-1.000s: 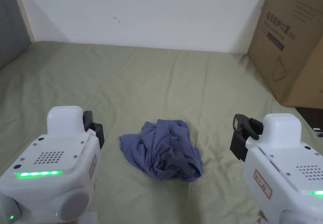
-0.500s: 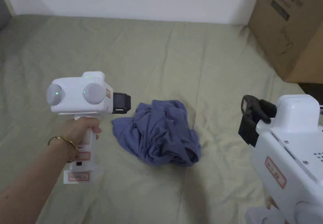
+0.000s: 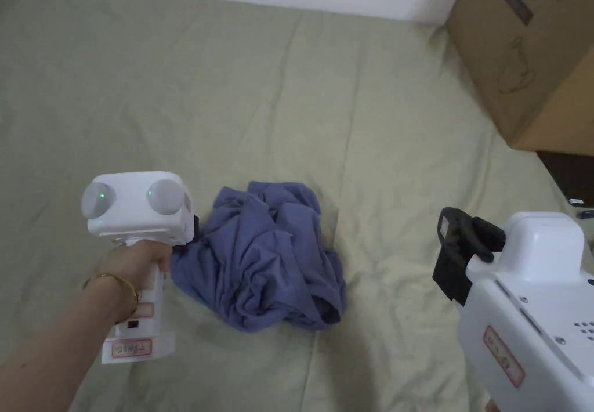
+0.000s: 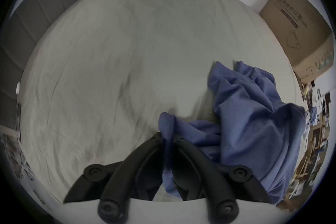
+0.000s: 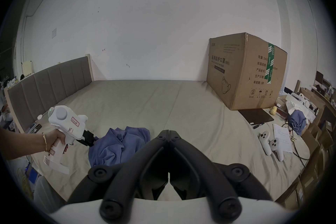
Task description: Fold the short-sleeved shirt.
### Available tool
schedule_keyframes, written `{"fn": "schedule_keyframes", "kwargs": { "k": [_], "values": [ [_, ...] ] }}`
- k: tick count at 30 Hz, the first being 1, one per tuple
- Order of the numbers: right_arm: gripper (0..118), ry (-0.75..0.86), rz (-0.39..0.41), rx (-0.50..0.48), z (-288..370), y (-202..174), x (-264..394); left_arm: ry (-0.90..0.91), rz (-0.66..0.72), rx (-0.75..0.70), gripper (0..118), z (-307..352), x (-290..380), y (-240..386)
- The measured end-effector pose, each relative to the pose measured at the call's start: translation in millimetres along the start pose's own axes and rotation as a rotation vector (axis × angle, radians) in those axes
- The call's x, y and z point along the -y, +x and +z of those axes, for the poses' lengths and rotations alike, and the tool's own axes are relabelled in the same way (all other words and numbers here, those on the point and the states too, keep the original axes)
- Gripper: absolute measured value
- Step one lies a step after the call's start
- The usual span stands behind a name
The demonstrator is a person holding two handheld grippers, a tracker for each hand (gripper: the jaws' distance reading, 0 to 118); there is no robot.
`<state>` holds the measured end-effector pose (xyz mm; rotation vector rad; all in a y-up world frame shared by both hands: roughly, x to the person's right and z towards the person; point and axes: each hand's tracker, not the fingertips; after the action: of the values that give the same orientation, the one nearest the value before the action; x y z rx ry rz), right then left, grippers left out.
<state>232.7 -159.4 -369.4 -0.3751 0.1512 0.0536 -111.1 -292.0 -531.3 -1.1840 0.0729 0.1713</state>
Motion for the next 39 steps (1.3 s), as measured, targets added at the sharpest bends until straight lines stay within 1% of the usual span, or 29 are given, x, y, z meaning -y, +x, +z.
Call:
{"fn": "schedule_keyframes", "kwargs": {
  "k": [2,4,6,7,8,9,10,11,12,13,14,16,17,19,21,23,25,27,28,29,30,31,32,33,34,36,37,38,39],
  "values": [
    [0,-0.002,-0.005,-0.008,-7.3,-0.1,-5.2,0.064,-0.009,0.007,6,9.5,0.9,-1.8],
    [0,-0.029,0.008,-0.031,-21.6,0.2,-14.8,0.168,0.037,0.043,6,31.0,9.3,-3.0],
    [1,-0.058,-0.006,-0.064,-39.1,0.4,-27.0,0.239,0.079,0.091,6,51.0,14.7,-10.8],
    [13,-0.117,-0.013,-0.102,-52.5,0.8,-36.1,0.263,0.095,0.119,6,61.0,21.8,-14.0],
    [45,-0.158,-0.029,-0.123,-65.3,0.7,-44.3,0.278,0.101,0.149,6,68.4,25.6,-18.5],
    [74,-0.191,-0.043,-0.135,-78.9,-1.3,-51.9,0.277,0.092,0.150,6,73.9,29.8,-22.8],
    [95,-0.219,-0.035,-0.146,-91.8,-7.6,-61.7,0.289,0.091,0.143,6,79.3,33.9,-26.5],
    [106,-0.214,-0.028,-0.141,-103.3,-13.2,-67.3,0.302,0.097,0.139,6,80.3,38.2,-27.6],
    [108,-0.220,-0.024,-0.135,-116.8,-20.9,-72.9,0.313,0.106,0.148,6,84.2,41.7,-31.2],
    [108,-0.266,-0.020,-0.147,-132.5,-27.3,-78.0,0.320,0.120,0.156,6,87.4,45.3,-34.4],
    [118,-0.319,-0.037,-0.160,-147.3,-33.1,-83.2,0.324,0.127,0.161,6,89.1,48.3,-36.6],
    [117,-0.411,-0.089,-0.146,-195.3,-45.1,-86.0,0.327,0.126,0.167,6,86.0,54.7,-38.1],
    [117,-0.460,-0.101,-0.137,-214.1,-48.7,-85.3,0.330,0.125,0.163,6,84.8,57.4,-38.3],
    [117,-0.560,-0.078,-0.097,-258.0,-59.1,-77.4,0.324,0.120,0.147,6,79.4,62.6,-38.9],
    [115,-0.647,0.009,-0.054,-296.6,-70.5,-61.9,0.320,0.125,0.144,6,76.2,66.1,-39.9],
    [104,-0.725,0.055,-0.029,-323.7,-79.6,-40.7,0.317,0.136,0.146,6,72.9,67.8,-43.2],
    [97,-0.795,0.048,0.006,-346.5,-84.3,-19.2,0.312,0.136,0.144,6,69.0,66.7,-44.7],
    [96,-0.801,0.030,0.000,-354.7,-85.7,-3.4,0.308,0.137,0.143,6,64.8,66.3,-48.2],
    [92,-0.811,0.016,-0.014,-359.3,-86.2,3.4,0.305,0.138,0.142,6,62.8,65.9,-48.7],
    [79,-0.822,0.012,-0.019,-361.6,-87.0,7.8,0.300,0.134,0.143,6,60.9,65.5,-49.0],
    [62,-0.837,0.015,-0.020,-361.7,-89.1,10.3,0.296,0.127,0.141,6,58.6,65.0,-49.1],
    [51,-0.846,0.019,-0.030,-362.4,-89.5,14.8,0.294,0.119,0.134,6,56.4,65.7,-50.8],
    [43,-0.846,0.010,-0.051,-359.5,-88.4,16.7,0.289,0.115,0.131,6,53.9,65.1,-51.8],
    [27,-0.835,0.004,-0.047,-356.6,-88.1,12.1,0.282,0.117,0.128,6,51.6,64.6,-53.0],
    [1,-0.821,-0.008,-0.063,-353.7,-86.1,6.4,0.274,0.131,0.127,6,49.5,64.0,-54.6],
    [1,-0.770,-0.058,-0.083,-334.1,-76.4,-7.8,0.260,0.200,0.153,6,49.9,63.4,-58.8],
    [1,-0.758,-0.059,-0.118,-322.4,-71.2,-16.1,0.267,0.229,0.172,6,52.0,62.7,-61.4],
    [1,-0.744,-0.045,-0.127,-320.0,-61.6,-26.6,0.271,0.246,0.184,6,54.9,61.8,-63.5],
    [1,-0.705,-0.024,-0.137,-303.4,-53.9,-37.6,0.279,0.251,0.184,6,60.5,62.3,-65.3]
  ]
}}
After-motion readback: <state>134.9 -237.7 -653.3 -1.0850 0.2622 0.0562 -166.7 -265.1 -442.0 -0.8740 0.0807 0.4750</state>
